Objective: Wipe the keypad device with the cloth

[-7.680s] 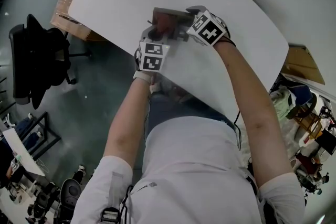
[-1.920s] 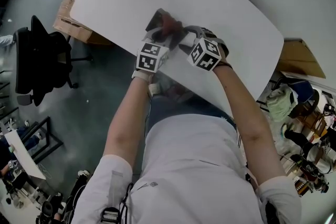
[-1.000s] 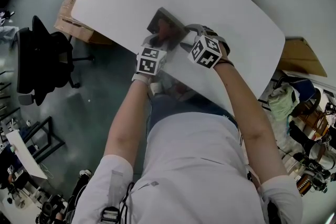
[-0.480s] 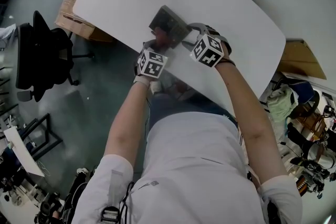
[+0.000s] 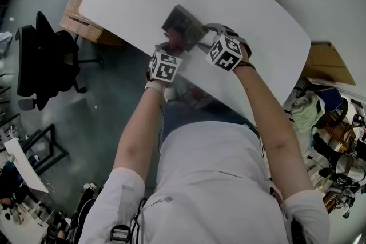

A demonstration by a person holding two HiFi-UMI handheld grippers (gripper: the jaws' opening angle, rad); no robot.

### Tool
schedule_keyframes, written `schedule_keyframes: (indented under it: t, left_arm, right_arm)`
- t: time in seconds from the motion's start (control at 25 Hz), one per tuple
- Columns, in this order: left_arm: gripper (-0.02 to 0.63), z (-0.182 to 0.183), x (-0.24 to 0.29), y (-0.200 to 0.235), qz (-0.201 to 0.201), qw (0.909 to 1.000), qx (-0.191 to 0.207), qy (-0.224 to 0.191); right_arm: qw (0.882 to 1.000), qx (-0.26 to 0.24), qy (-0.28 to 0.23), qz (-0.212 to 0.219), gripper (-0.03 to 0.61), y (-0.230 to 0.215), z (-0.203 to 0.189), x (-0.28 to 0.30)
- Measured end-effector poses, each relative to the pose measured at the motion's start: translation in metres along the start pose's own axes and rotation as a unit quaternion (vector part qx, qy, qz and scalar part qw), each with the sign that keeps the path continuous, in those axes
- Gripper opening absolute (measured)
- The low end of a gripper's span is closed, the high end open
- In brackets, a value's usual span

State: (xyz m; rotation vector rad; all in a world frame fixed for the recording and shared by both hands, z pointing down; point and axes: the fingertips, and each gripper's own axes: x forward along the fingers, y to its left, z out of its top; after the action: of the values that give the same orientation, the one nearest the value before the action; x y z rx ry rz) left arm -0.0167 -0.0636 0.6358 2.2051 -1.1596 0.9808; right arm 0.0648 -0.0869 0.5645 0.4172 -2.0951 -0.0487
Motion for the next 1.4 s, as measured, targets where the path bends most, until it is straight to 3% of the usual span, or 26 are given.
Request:
schedule_keyframes:
  t: [0.08,0.16,0.4,0.56,0.76,0.96,1.4]
  left_arm:
    - [0.063,0.002,-0.006,0.0,-0.011,0.9995,-0.024,0.016]
    - [0.063,0.017,-0.016,0.001,-0.008,0.9995,-0.031,0.007]
    - [0.063,0.096,-0.045,-0.012,-0.046,0.9919,-0.046,-0.109]
    - [0.063,0.13,-0.047,-0.024,-0.064,0.9885,-0.029,-0.134]
    - [0.063,0.129,-0.028,-0.032,-0.076,0.9901,-0.028,-0.115]
    - [0.063,0.125,-0.023,-0.029,-0.085,0.9866,-0.057,-0.127]
    - [0.063,0.113,-0.019,-0.025,-0.086,0.9852,-0.075,-0.128]
  right_arm:
    - [1.0,-0.012,0.006,-0.002,0.247,0.001,-0.002,-0.001]
    - [1.0,-0.024,0.01,-0.005,0.247,0.0,-0.003,-0.002]
    - [1.0,-0.022,0.008,-0.008,0.247,0.001,-0.002,0.0]
    - [1.0,-0.026,0.009,-0.005,0.247,0.001,-0.001,-0.001]
    - [1.0,-0.025,0.008,-0.003,0.247,0.003,0.0,-0.001]
    - [0.999,-0.036,0.016,-0.002,0.247,0.003,-0.002,0.001]
    - [0.999,-0.034,0.022,0.0,0.247,0.002,-0.003,-0.001]
